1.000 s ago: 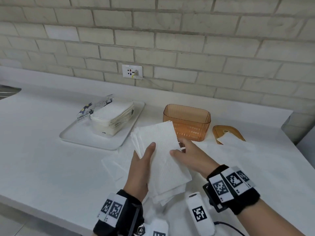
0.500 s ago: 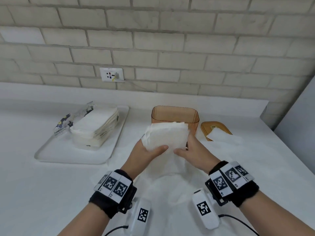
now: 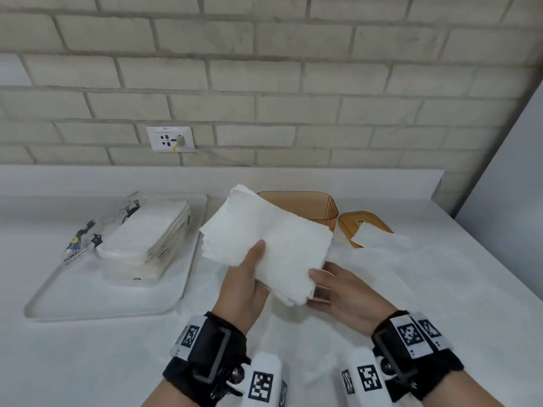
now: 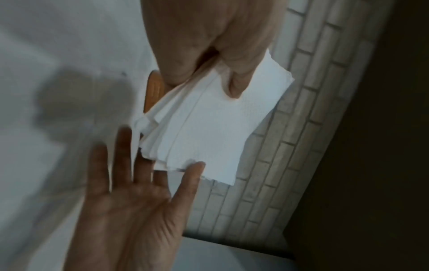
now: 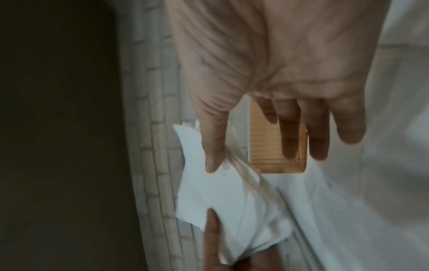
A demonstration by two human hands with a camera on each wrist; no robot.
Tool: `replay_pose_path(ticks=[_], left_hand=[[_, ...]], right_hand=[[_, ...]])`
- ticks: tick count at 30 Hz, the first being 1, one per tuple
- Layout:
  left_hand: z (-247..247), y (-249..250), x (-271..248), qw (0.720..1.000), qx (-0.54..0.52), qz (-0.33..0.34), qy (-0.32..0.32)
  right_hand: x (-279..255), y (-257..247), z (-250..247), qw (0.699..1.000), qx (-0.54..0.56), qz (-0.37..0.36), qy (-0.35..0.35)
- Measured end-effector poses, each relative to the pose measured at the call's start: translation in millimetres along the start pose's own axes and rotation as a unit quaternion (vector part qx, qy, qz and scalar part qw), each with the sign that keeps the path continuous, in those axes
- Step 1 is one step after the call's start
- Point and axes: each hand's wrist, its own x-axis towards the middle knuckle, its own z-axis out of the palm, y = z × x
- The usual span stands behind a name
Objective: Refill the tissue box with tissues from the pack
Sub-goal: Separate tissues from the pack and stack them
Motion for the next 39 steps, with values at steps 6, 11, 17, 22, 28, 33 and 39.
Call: replay_pose_path(ticks=[6, 11, 17, 22, 28, 33, 39], left_hand=[[-4, -17, 3, 0.996, 0.066, -0.024, -0.061], [-34, 11, 25, 0.987, 0.144, -0.055, -0.046], [-24, 18, 33, 0.915, 0.369, -0.065, -0.150], [-23, 4, 36, 0.872, 0.463, -0.066, -0.146], [-15, -17, 37, 0.850, 0.507, -0.075, -0.124], [-10, -16, 28, 0.852, 0.515, -0.032, -0.093], [8, 6, 18, 0.867, 0.481, -0.062, -0.110]], right_hand=[[3, -1, 3, 0.996, 0.082, -0.019, -0.006], [-2, -21, -30, 0.996, -0.041, -0.047, 0.069], [-5, -44, -40, 0.955, -0.270, -0.087, 0.093], [-6, -32, -62, 0.944, -0.320, -0.028, 0.080], [5, -21, -69, 0.924, -0.377, -0.008, 0.069], [9, -23, -83, 0.940, -0.334, -0.028, 0.063], [10, -36, -84, 0.922, -0.380, -0.070, 0.038]])
